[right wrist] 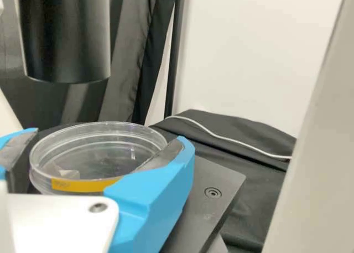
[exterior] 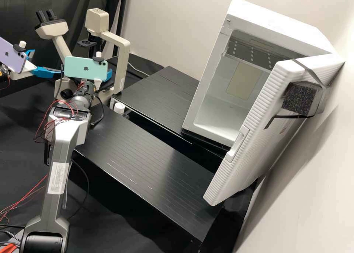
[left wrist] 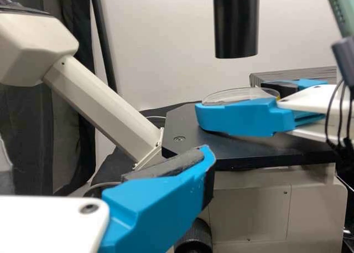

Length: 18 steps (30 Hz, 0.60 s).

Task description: Take out the petri dish and place it under the microscope.

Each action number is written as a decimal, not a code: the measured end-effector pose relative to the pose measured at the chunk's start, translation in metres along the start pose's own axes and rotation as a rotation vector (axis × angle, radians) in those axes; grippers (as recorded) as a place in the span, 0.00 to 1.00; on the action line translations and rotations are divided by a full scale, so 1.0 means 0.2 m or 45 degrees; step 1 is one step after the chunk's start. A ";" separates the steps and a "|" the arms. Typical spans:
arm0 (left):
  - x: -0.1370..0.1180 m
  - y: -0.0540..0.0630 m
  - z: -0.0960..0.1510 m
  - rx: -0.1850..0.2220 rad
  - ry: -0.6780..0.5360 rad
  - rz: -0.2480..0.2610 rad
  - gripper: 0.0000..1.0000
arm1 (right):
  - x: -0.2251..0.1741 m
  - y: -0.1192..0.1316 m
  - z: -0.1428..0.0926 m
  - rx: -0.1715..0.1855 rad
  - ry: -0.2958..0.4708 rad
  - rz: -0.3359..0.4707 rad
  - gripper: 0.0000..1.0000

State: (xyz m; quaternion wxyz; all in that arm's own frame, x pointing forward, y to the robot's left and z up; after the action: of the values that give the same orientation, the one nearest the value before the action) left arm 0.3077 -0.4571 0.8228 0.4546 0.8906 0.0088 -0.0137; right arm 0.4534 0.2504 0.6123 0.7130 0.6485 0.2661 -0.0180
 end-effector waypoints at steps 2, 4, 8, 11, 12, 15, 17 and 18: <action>0.00 0.00 0.00 0.000 0.000 0.000 1.00 | 0.00 0.00 0.01 -0.012 -0.015 0.004 1.00; 0.00 0.00 0.00 0.000 0.000 0.000 1.00 | 0.01 -0.01 0.02 -0.025 -0.034 0.000 1.00; 0.00 0.00 0.00 0.000 0.000 0.000 1.00 | 0.01 0.00 0.02 -0.026 -0.049 0.010 1.00; 0.00 0.00 0.00 0.000 0.000 0.000 1.00 | 0.01 0.00 0.02 -0.027 -0.049 0.010 1.00; 0.00 0.00 0.00 0.000 0.000 0.000 1.00 | 0.01 0.00 0.02 -0.027 -0.049 0.010 1.00; 0.00 0.00 0.00 0.000 0.000 0.000 1.00 | 0.00 -0.01 0.03 -0.027 -0.047 0.017 1.00; 0.00 0.00 0.00 0.000 0.000 0.000 1.00 | -0.02 -0.02 0.04 -0.018 -0.038 0.019 1.00; 0.00 0.00 0.00 0.000 0.000 0.000 1.00 | -0.03 -0.01 0.04 -0.011 -0.030 0.023 1.00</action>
State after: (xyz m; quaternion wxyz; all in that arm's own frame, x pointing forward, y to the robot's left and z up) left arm 0.3077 -0.4571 0.8228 0.4546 0.8906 0.0088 -0.0137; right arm 0.4499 0.2407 0.6124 0.7190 0.6476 0.2516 -0.0181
